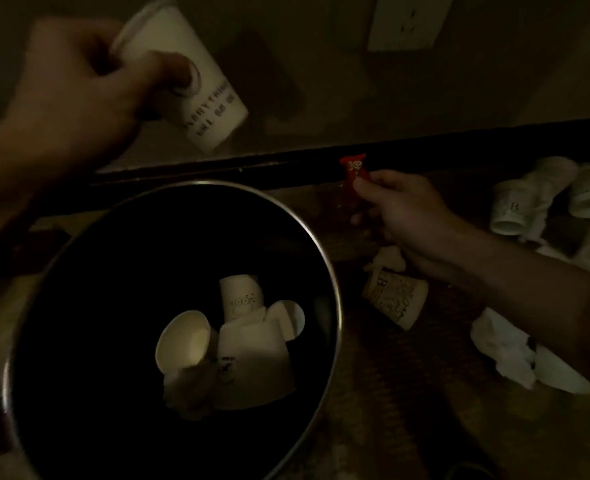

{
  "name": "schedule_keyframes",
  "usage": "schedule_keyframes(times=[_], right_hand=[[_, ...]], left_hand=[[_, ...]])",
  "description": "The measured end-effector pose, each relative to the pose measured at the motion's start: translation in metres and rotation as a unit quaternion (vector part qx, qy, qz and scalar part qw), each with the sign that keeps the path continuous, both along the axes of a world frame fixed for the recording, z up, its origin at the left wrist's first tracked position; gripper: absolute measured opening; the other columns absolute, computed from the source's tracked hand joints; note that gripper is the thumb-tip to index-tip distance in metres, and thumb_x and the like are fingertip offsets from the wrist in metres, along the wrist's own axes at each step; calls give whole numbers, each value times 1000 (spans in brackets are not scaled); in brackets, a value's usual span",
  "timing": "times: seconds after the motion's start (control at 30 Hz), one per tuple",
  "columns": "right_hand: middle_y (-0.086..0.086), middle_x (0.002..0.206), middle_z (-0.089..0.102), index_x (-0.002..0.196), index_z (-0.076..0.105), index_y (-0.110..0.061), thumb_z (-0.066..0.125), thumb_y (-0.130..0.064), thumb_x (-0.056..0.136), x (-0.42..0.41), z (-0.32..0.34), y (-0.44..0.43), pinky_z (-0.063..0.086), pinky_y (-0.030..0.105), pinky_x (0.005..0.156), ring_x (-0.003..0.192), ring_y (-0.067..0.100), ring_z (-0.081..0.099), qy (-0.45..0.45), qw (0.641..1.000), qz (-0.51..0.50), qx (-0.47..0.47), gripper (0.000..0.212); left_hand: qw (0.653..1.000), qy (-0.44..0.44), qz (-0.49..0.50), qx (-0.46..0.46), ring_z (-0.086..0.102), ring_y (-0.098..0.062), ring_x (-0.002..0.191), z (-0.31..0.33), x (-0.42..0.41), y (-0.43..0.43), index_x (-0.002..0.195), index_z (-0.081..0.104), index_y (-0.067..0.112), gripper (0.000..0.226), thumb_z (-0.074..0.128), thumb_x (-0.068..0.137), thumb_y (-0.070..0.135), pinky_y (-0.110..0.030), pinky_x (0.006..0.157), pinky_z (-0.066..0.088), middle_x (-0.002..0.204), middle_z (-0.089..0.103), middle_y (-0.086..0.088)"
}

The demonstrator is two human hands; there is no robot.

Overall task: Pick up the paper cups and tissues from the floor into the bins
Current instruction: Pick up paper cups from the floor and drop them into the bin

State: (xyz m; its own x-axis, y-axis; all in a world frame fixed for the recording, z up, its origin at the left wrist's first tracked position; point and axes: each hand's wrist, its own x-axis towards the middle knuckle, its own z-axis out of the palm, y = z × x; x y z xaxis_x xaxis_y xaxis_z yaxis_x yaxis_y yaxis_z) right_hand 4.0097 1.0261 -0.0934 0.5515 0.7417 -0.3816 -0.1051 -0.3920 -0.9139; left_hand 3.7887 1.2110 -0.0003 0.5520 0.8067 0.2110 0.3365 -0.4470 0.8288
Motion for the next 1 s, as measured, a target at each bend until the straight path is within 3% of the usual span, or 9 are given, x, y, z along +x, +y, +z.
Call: schedule_keyframes(times=[0.07,0.13,0.27,0.37,0.53,0.63,0.8,0.93,1.0], right_hand=[[-1,86,74,92,71,-21,58,-27,96,-5,22,-5,52,24,54,67,8,68,35,999,2,35,14],[-1,85,74,95,70,-20,57,-26,97,-8,43,-14,52,24,54,70,10,69,66,996,5,64,15],[2,92,74,99,68,-19,54,-26,98,-6,77,-36,52,24,54,76,12,70,88,990,4,106,15],[2,96,75,102,68,-20,54,-26,98,-5,102,-61,54,25,57,81,15,72,79,988,17,132,16],[-1,95,76,108,66,-22,53,-29,98,3,118,-105,56,26,61,85,15,73,43,989,34,138,17],[-3,91,75,103,68,-27,54,-29,97,2,110,-135,55,25,60,79,15,72,4,992,74,107,15],[-8,88,74,101,71,-28,60,-25,92,1,99,-172,49,15,56,77,7,70,-6,986,145,81,15],[-3,106,73,100,75,-26,65,-24,85,13,85,-186,58,31,84,99,14,69,50,969,239,42,19],[-2,108,73,97,77,-29,68,-32,77,17,72,-193,57,28,84,100,12,69,84,961,265,8,22]], left_hand=[[999,22,-37,-4,66,3,60,17,19,-22,77,72,49,6,73,73,54,-20,55,53,71,70,25],[997,23,-70,26,56,4,48,29,32,-38,80,73,30,21,72,76,50,-11,43,41,63,67,17],[994,68,-88,18,61,4,57,47,50,-70,83,71,23,22,72,82,45,-16,51,45,71,71,11],[994,77,-81,3,64,-4,57,63,54,-99,77,68,20,46,64,77,65,-28,52,50,66,69,9],[985,129,-113,6,66,-14,53,83,66,-147,82,74,11,86,42,67,89,-15,42,48,62,69,1],[977,162,-139,11,63,-3,51,71,70,-181,87,72,17,74,43,71,83,-10,41,41,63,67,2],[959,201,-201,-16,64,8,76,57,78,-230,113,60,39,48,47,81,73,-12,53,48,98,65,16],[936,245,-251,-26,65,3,72,37,85,-247,99,70,36,33,46,91,58,-18,56,51,90,71,10],[933,262,-246,-26,65,0,68,23,86,-256,92,70,32,29,48,94,51,-20,54,51,82,70,8]])
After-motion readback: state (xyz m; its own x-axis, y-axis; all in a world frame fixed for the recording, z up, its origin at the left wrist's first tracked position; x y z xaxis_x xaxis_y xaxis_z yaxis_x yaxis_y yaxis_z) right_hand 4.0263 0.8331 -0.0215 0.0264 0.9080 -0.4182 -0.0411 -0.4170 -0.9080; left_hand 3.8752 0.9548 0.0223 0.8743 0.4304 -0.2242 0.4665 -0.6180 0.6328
